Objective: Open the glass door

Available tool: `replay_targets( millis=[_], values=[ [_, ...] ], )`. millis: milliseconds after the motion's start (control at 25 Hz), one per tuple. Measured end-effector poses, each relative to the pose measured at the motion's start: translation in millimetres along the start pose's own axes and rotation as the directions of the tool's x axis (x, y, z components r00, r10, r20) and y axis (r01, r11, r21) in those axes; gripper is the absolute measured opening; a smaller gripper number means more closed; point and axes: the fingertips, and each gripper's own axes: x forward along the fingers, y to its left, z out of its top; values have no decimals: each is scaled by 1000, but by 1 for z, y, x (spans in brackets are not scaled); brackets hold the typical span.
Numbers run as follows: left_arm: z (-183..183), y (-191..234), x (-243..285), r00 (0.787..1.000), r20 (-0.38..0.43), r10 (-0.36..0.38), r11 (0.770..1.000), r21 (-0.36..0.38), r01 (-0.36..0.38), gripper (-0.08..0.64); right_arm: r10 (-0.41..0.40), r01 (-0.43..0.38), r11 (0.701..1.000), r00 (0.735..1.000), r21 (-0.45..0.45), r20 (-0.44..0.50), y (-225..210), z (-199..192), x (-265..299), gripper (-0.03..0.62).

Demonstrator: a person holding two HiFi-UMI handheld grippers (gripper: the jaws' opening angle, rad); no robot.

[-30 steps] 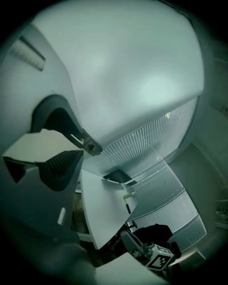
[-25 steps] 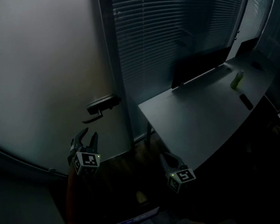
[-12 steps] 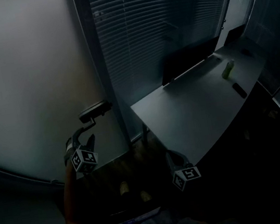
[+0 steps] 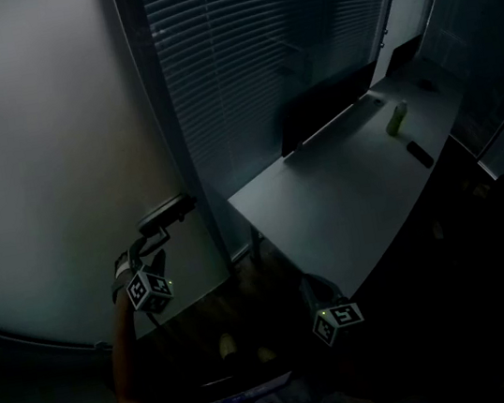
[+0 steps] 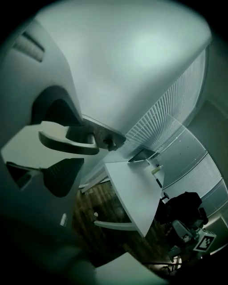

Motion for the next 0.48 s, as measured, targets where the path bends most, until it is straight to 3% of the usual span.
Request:
replay_targets(
  millis=[360, 480],
  values=[
    [-4, -15, 25, 995, -19, -100, 987, 124, 101, 213, -61, 61, 998, 998, 26, -3, 1, -2, 5, 2],
    [-3, -21, 29, 990, -25, -138, 981, 133, 141, 206, -71, 71, 997, 997, 30, -1, 4, 1, 8, 1]
  ],
)
